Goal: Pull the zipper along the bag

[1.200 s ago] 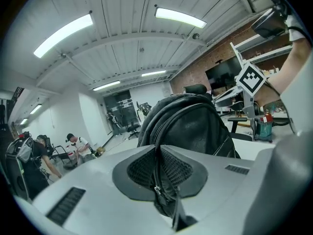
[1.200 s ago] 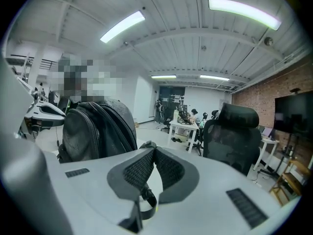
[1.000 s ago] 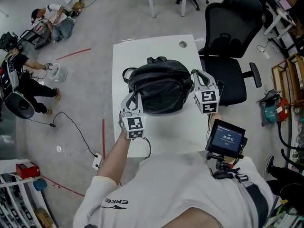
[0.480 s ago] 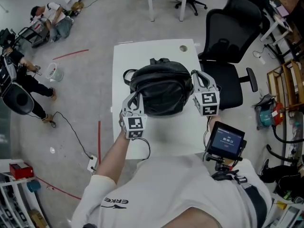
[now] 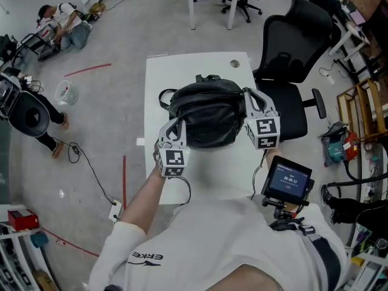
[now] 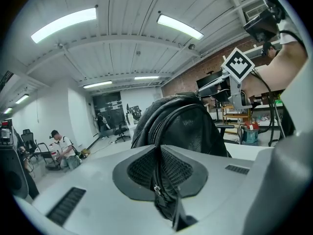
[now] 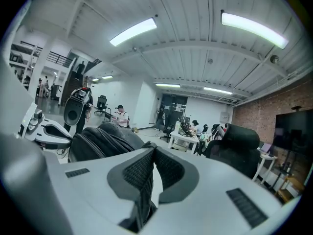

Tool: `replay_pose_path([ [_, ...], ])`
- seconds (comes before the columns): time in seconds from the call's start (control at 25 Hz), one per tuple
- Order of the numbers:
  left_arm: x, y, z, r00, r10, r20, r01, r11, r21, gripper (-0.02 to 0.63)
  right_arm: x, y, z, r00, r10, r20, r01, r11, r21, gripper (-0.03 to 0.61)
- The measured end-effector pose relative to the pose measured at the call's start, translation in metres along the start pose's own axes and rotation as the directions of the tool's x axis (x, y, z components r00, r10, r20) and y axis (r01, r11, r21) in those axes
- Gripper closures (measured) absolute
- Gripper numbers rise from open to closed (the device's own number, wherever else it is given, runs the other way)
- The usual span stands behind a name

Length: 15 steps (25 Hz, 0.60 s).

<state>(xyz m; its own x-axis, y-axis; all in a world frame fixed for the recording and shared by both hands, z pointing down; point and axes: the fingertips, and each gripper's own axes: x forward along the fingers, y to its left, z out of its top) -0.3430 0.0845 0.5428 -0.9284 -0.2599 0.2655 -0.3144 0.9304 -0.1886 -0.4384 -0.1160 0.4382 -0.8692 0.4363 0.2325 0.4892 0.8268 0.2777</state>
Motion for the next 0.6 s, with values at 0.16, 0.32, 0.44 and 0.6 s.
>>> replay_pose_path([
  [0.16, 0.002, -0.002, 0.003, 1.000, -0.018, 0.010, 0.018, 1.000, 0.004, 0.601, 0.001, 0.006, 0.008, 1.000, 0.009, 0.000, -0.009, 1.000, -0.011, 0.561],
  [0.32, 0.004, -0.004, 0.006, 0.999, -0.035, 0.015, 0.035, 0.999, 0.004, 0.601, 0.002, 0.009, 0.016, 1.000, 0.008, 0.002, -0.008, 1.000, -0.021, 0.561],
  [0.44, 0.005, -0.005, 0.007, 0.999, -0.047, 0.020, 0.047, 0.999, 0.003, 0.601, 0.002, 0.014, 0.020, 1.000, 0.007, -0.001, -0.007, 1.000, -0.028, 0.560],
  [0.6, 0.005, -0.006, 0.011, 0.998, -0.059, 0.023, 0.059, 0.998, 0.008, 0.601, 0.003, 0.018, 0.030, 1.000, 0.007, 0.003, -0.006, 0.999, -0.041, 0.561],
])
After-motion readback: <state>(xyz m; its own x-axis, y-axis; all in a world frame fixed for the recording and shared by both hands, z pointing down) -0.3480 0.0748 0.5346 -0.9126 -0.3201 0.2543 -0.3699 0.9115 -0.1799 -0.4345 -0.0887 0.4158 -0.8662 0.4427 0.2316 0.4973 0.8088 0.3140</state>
